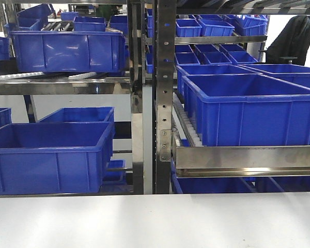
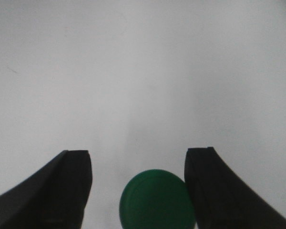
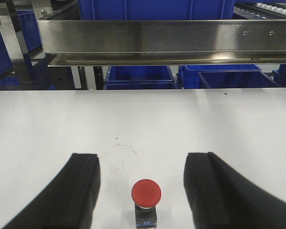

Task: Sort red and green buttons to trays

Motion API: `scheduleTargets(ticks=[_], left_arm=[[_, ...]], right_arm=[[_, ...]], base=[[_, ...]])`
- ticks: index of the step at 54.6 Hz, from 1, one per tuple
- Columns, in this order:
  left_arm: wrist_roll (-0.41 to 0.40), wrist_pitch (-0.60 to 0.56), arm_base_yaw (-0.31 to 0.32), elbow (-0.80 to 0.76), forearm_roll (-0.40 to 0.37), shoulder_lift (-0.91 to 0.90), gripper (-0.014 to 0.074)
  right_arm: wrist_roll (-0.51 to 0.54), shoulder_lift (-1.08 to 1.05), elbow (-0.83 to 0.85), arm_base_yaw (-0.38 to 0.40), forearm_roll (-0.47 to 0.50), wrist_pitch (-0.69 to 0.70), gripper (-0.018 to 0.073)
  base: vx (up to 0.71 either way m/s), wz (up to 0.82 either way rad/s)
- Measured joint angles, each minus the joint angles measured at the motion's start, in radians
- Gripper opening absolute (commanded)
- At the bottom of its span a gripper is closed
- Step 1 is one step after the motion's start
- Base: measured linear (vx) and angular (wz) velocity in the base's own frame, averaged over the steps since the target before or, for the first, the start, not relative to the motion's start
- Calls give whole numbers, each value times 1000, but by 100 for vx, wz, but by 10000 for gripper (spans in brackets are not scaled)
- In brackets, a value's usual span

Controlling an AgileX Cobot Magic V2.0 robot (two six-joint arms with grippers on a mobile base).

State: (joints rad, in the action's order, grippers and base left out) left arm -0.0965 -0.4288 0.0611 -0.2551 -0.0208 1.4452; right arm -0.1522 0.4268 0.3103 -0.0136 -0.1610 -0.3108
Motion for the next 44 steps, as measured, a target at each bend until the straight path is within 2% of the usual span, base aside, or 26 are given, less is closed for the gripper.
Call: scheduleTargets(ticks=[11,21,33,44], left_arm=[[-27,-4,0,-6,65,38,544],[-26,-32,0,-8,68,110,544],[-23,-141,0,-8,68,214,541],[-26,-159,0,-8,68,268,473]], right_arm=[[0,0,0,0,0,-7,463],[0,0,0,0,0,-7,463],[0,0,0,0,0,-7,463],[0,0,0,0,0,-7,463]], base=[[0,0],[0,0],[0,0],[0,0]])
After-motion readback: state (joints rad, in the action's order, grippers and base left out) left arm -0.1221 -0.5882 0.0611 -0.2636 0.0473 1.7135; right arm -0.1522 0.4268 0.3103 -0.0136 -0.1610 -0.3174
